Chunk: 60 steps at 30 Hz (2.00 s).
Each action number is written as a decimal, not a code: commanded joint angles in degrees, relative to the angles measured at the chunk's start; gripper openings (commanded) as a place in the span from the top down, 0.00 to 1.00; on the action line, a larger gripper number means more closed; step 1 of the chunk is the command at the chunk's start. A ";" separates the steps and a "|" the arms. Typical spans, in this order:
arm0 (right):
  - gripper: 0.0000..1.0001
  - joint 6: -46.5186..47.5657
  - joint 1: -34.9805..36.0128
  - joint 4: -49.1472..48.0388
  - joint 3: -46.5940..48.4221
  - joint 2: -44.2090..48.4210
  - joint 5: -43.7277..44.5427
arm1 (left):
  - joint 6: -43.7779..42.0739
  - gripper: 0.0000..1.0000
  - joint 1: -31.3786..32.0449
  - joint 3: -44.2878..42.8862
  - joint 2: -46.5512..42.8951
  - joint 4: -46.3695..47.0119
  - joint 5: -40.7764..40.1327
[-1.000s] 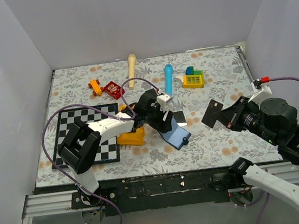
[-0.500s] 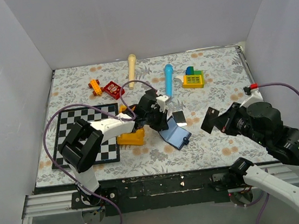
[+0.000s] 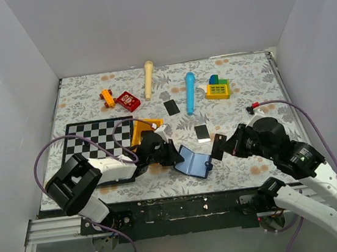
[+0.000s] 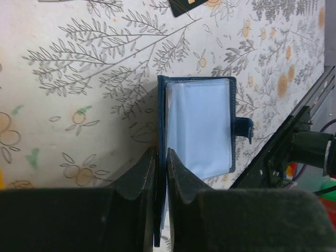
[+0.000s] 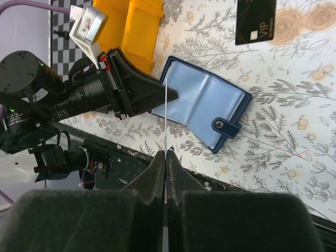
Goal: Put the credit cards into the card holder
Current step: Insert the credit card into the card holder.
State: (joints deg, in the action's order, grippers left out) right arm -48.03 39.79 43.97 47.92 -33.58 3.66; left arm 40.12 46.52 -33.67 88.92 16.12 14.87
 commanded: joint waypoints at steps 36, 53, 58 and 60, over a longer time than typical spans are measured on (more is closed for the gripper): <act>0.99 -1.89 -4.01 -56.34 -26.03 -26.35 -25.71 | 18.42 0.94 9.73 10.99 -4.20 12.36 -23.75; 0.99 1.89 -9.82 -61.11 -27.97 -34.54 -32.75 | 18.15 0.59 9.73 10.64 -3.67 10.16 -24.63; 0.99 2.94 -10.35 -59.17 -28.94 -33.83 -31.79 | 18.24 0.58 9.73 10.99 -3.76 9.37 -25.16; 0.99 3.29 -10.52 -58.82 -29.02 -34.00 -31.61 | 18.24 0.58 9.73 11.17 -4.28 8.76 -25.59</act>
State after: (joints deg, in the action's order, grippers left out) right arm -46.63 29.78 -14.87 19.59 -68.31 -27.59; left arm 58.96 56.03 -22.96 85.62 27.35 -8.27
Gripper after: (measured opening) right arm 0.027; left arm 0.416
